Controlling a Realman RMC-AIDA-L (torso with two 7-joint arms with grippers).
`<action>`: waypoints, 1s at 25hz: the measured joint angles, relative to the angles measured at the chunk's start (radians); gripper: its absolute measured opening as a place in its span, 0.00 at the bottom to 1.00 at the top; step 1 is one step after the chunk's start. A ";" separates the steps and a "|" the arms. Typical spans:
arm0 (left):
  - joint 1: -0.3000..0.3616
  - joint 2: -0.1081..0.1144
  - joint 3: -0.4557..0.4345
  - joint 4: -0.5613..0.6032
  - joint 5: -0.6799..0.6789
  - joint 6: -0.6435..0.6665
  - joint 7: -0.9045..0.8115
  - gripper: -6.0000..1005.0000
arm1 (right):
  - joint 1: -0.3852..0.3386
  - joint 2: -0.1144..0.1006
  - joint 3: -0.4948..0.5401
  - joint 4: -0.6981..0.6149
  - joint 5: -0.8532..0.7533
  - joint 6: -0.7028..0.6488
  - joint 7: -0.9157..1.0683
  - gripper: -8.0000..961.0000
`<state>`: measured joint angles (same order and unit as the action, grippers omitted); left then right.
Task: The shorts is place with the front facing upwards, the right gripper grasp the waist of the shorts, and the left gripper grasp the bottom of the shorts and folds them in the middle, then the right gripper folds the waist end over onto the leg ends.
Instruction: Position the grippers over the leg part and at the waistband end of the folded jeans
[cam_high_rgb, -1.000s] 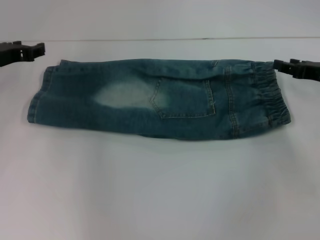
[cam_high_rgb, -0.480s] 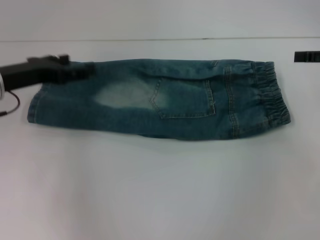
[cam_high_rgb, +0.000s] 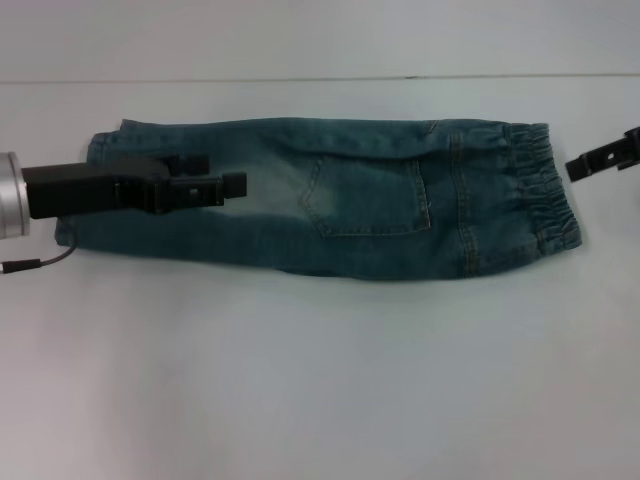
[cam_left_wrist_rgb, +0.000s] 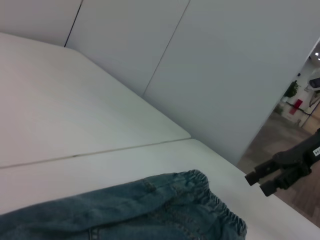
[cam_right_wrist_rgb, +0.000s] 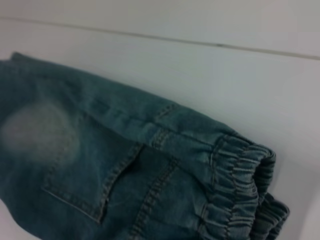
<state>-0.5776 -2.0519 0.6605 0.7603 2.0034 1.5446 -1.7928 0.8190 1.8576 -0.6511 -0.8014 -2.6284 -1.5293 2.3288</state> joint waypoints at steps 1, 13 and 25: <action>-0.002 0.000 0.002 -0.009 0.003 -0.006 0.000 0.91 | 0.009 0.006 -0.015 0.003 -0.018 0.008 0.005 0.99; 0.010 -0.004 0.003 -0.048 0.007 -0.062 0.001 0.91 | 0.012 0.057 -0.154 0.087 -0.037 0.171 0.005 0.99; 0.003 -0.002 0.001 -0.092 0.006 -0.100 -0.003 0.91 | -0.005 0.099 -0.170 0.116 -0.039 0.220 -0.054 0.99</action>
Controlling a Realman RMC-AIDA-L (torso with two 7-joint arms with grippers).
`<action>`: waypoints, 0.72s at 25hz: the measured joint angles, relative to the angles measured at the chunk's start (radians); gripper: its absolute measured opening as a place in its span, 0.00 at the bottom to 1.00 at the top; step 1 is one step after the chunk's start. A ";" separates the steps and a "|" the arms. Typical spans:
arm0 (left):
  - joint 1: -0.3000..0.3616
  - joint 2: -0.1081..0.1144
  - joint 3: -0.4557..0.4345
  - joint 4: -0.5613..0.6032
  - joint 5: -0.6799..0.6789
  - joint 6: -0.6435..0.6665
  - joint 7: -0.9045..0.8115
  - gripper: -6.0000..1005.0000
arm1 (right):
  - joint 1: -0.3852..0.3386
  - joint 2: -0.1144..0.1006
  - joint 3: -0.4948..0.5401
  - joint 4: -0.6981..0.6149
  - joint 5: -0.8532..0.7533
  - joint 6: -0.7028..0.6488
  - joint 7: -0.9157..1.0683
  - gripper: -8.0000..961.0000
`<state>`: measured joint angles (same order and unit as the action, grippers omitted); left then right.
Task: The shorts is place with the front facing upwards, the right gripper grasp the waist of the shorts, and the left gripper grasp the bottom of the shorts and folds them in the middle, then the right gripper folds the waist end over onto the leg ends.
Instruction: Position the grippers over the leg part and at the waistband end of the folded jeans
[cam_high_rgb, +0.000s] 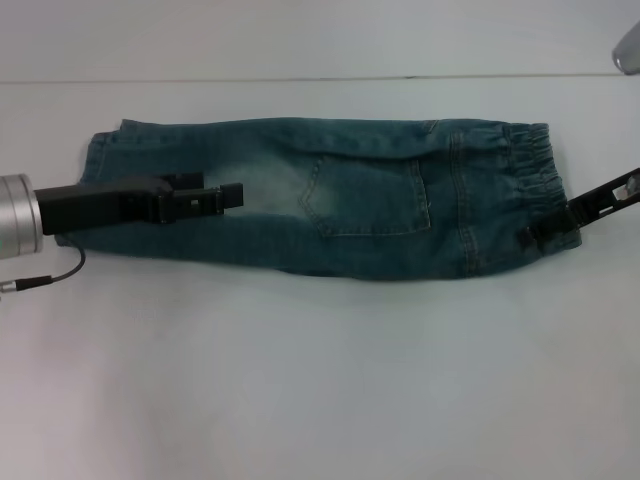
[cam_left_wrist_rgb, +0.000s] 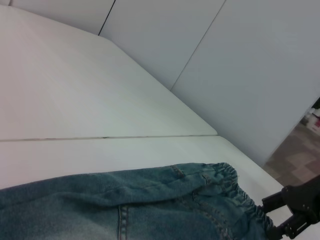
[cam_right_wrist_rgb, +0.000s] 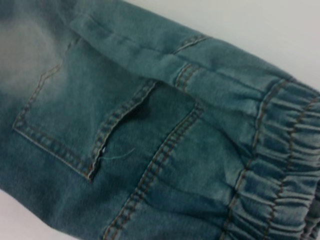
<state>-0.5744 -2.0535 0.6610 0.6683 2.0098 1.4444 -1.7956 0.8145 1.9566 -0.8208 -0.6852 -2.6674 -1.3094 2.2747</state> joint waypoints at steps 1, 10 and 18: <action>0.000 0.000 0.000 0.000 0.000 0.000 0.000 0.91 | -0.002 0.002 0.000 0.000 0.000 0.001 -0.003 0.99; 0.010 -0.005 -0.003 0.000 -0.001 0.000 -0.003 0.91 | -0.021 0.013 0.009 0.002 0.015 -0.001 -0.034 0.98; 0.015 -0.006 -0.003 -0.013 -0.001 0.001 -0.003 0.91 | -0.035 0.015 0.016 -0.012 0.067 -0.010 -0.072 0.98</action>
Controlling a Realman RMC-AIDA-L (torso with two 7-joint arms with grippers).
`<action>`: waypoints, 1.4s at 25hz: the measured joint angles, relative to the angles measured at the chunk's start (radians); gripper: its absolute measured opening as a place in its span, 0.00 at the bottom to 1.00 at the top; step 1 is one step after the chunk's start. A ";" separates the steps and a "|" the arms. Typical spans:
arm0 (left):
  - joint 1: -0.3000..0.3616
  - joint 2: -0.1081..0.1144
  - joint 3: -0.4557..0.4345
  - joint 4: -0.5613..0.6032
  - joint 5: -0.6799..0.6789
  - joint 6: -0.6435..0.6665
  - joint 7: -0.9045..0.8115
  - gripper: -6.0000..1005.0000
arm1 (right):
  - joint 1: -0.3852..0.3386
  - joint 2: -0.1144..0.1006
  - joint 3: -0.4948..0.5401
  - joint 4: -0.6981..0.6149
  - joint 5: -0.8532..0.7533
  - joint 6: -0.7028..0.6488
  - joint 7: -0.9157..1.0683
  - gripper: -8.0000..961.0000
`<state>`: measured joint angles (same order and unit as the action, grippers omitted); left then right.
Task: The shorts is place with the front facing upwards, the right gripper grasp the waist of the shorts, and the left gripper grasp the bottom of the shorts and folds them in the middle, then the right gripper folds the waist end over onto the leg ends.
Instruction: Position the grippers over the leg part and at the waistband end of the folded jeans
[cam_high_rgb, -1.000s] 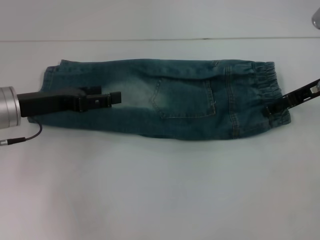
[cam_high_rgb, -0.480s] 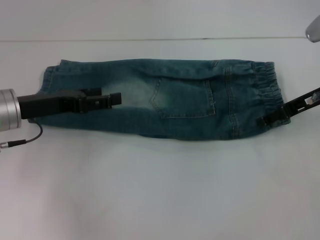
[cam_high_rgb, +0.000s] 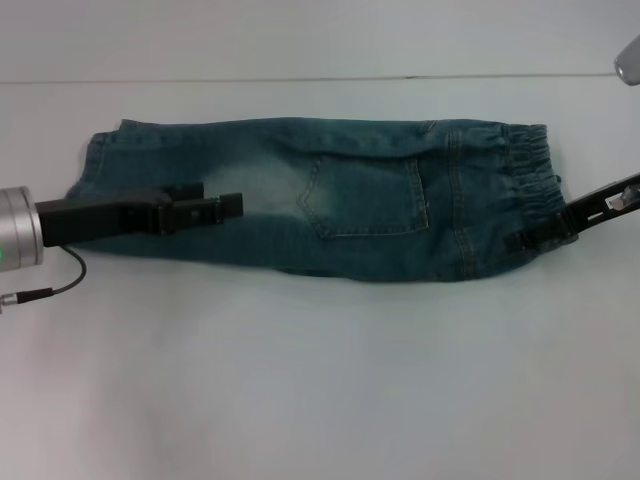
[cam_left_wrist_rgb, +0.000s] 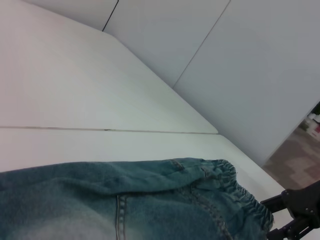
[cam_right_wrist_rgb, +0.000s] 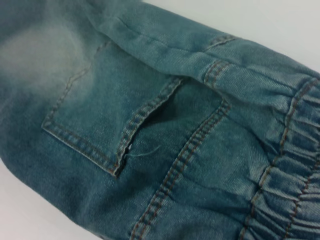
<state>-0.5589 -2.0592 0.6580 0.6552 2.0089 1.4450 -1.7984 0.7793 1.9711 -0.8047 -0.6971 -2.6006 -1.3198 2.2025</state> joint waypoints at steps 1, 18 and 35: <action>0.002 0.000 0.000 0.000 0.000 0.000 0.000 0.91 | -0.001 0.000 0.001 -0.001 0.003 0.000 -0.004 0.97; 0.012 -0.002 -0.001 0.000 0.000 -0.003 -0.001 0.91 | -0.005 0.005 0.003 -0.002 0.024 0.030 -0.012 0.90; 0.017 -0.003 -0.014 0.000 -0.009 -0.015 -0.002 0.91 | -0.010 -0.006 -0.005 -0.013 0.018 0.007 -0.015 0.40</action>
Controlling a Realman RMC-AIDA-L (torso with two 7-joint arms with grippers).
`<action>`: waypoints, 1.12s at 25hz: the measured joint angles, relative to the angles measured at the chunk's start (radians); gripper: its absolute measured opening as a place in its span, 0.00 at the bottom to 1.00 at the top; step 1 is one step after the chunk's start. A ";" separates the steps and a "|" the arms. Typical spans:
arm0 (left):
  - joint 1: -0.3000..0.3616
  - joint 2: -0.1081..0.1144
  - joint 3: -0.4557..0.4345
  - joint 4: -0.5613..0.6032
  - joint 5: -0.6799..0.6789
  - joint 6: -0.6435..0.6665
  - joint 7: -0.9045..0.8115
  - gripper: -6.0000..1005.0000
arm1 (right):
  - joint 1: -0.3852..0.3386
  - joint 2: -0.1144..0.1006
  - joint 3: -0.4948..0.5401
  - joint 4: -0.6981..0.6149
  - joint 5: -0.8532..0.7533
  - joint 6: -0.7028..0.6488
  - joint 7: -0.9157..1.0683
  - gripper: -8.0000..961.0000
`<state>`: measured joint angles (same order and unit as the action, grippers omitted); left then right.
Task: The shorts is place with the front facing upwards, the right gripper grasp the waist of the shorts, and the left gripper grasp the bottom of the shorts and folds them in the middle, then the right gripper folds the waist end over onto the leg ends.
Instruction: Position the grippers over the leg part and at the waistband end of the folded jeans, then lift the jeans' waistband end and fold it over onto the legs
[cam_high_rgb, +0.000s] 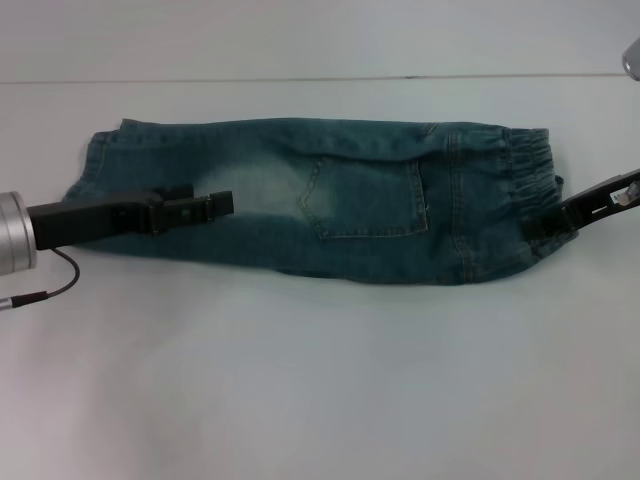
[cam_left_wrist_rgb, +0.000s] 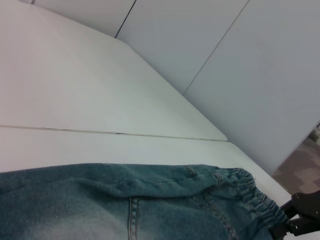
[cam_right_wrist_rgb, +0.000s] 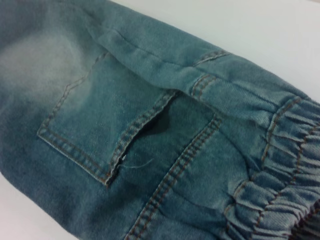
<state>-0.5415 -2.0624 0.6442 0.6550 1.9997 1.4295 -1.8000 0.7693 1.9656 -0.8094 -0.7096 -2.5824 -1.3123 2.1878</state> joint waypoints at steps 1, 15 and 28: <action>0.000 -0.001 0.000 0.000 0.000 0.000 0.000 0.91 | -0.001 0.000 0.001 -0.002 0.000 0.000 0.000 0.38; -0.042 -0.109 0.007 -0.046 -0.247 -0.150 0.255 0.73 | -0.007 -0.012 0.013 -0.059 0.005 -0.092 0.021 0.10; -0.289 -0.112 -0.006 -0.566 -0.707 -0.580 1.349 0.37 | 0.002 -0.014 0.096 -0.280 0.020 -0.376 0.052 0.10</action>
<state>-0.8300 -2.1749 0.6385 0.0887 1.2929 0.8492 -0.4507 0.7710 1.9513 -0.7137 -0.9894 -2.5625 -1.6880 2.2401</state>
